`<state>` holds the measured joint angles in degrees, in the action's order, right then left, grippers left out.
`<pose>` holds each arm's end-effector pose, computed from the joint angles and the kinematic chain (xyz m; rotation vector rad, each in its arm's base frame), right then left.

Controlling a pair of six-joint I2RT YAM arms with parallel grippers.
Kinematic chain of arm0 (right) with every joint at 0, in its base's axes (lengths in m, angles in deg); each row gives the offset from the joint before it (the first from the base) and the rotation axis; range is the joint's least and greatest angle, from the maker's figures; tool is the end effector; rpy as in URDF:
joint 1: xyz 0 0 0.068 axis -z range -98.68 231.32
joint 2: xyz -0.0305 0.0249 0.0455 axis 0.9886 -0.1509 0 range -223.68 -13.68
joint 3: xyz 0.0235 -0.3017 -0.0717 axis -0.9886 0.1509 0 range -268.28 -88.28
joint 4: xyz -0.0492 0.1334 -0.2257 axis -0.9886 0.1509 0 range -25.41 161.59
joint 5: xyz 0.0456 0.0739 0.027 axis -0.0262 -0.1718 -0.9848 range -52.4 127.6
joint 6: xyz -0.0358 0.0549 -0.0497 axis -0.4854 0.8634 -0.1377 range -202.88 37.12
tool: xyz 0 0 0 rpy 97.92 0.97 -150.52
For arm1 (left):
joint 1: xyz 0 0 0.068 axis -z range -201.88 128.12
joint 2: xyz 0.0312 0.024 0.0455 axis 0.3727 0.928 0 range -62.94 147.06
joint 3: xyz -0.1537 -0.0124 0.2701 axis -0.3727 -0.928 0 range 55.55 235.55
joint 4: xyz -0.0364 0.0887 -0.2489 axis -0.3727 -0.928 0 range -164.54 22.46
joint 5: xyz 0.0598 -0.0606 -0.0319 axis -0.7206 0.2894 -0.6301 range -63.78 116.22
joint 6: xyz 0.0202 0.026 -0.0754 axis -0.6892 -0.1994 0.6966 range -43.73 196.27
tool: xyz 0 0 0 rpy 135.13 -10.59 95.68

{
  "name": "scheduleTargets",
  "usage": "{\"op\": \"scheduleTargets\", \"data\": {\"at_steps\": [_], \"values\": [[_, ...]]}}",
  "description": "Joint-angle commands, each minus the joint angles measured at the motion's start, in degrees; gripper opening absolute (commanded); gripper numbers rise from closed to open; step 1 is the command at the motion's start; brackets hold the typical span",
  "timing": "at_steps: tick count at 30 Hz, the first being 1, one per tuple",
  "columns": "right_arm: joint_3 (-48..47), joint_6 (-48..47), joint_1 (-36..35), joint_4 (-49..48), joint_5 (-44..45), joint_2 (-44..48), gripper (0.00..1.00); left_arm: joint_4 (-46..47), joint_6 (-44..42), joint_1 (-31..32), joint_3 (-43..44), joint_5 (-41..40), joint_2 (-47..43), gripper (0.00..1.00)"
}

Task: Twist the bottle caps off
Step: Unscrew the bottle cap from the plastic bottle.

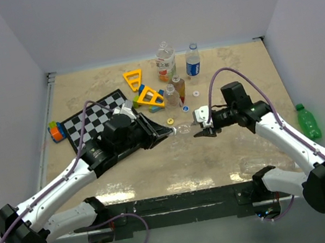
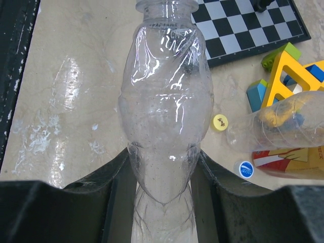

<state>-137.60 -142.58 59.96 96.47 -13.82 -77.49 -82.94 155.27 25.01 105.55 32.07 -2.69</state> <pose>0.1899 0.1344 0.2952 -1.6481 1.3138 0.6690 0.1707 -0.1932 0.3285 -0.5794 2.2874 -1.3765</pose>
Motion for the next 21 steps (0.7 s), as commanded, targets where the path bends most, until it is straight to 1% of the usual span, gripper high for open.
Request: {"op": "scheduleTargets", "data": {"at_steps": [1,3,4,5,9,11,14,17,21], "values": [[0.01,-1.21,-0.34,1.78,-1.93,0.27,0.13,3.37,0.2,-1.45,1.33,-4.78,-3.47,0.0],[0.01,-1.21,-0.34,1.78,-1.93,0.44,0.13,1.08,-2.44,-1.72,2.47,-5.58,-3.47,0.0],[0.01,-1.21,-0.26,1.78,-1.93,0.44,0.13,0.03,-3.75,-1.72,2.99,-7.85,-3.38,0.0],[0.01,-1.21,-0.26,1.78,-1.93,0.44,0.13,-0.68,-4.72,-1.81,3.26,-8.22,-3.12,0.0],[0.01,-1.21,-0.26,1.78,-1.84,0.27,0.13,-1.39,-6.93,-2.07,3.35,-7.35,-2.16,0.0],[0.19,-1.21,-0.34,1.7,-1.58,0.36,0.13,-1.04,-6.67,-2.42,3.18,-6.12,-1.72,0.0],[0.36,-1.38,-0.26,1.61,-1.14,0.7,0.13,0.98,-4.48,-3.91,2.3,-1.38,-1.8,0.0],[0.72,-1.47,-0.26,1.26,-0.79,1.84,0.13,1.25,-1.58,-5.67,1.6,0.3,-2.59,0.0],[1.16,-2.0,-0.6,0.21,0.61,4.3,0.13,1.07,0.1,-8.04,0.72,2.41,-2.95,0.0]]}}
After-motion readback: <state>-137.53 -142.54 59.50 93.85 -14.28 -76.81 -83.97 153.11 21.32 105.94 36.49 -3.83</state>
